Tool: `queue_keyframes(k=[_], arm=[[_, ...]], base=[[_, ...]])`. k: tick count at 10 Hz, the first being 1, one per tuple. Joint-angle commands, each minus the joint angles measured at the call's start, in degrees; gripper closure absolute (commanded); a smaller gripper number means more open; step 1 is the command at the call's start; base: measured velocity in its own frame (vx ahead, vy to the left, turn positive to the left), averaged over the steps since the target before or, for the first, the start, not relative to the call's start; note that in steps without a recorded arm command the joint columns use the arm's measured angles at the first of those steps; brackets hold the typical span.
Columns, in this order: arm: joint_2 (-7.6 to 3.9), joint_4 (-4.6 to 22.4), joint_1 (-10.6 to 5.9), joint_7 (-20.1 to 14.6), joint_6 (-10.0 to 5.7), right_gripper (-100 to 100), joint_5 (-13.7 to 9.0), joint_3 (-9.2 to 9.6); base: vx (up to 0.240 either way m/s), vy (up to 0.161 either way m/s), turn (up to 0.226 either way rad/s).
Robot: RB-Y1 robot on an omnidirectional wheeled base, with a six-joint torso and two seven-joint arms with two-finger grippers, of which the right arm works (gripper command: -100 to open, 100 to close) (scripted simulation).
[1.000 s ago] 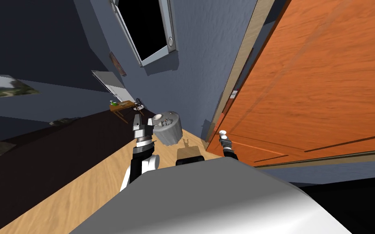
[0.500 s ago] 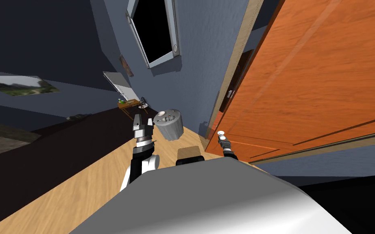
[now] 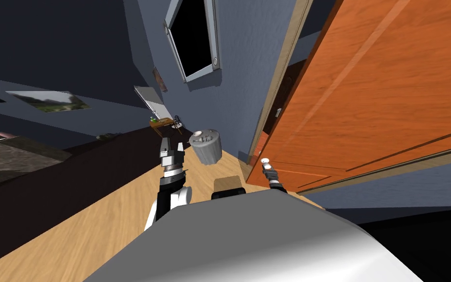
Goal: Pull the door open
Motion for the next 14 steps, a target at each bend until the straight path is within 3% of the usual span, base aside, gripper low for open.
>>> queue_keyframes(k=[1,3,4,10,12,13,14], arm=[[-0.76,0.1,0.51,-1.3,-0.89,100,0.6,1.26],[-1.92,-0.1,1.1,-2.7,-1.91,100,1.3,2.71],[-1.57,0.3,0.62,-2.3,-1.62,100,1.2,2.27],[-5.18,1.1,3.25,-7.0,-6.73,100,3.1,6.76],[-5.96,1.2,3.77,-7.9,-7.82,100,3.5,7.66],[-5.69,1.1,3.61,-7.4,-7.25,100,3.4,7.4],[-6.18,1.8,3.94,-8.3,-8.39,100,3.8,8.3]], base=[[-0.225,-0.049,0.105],[-0.265,-0.017,0.109],[-0.123,-0.001,0.022],[-0.215,-0.04,0.14],[-0.204,0.001,0.076],[-0.092,0.0,0.007],[-0.161,-0.041,0.138]])
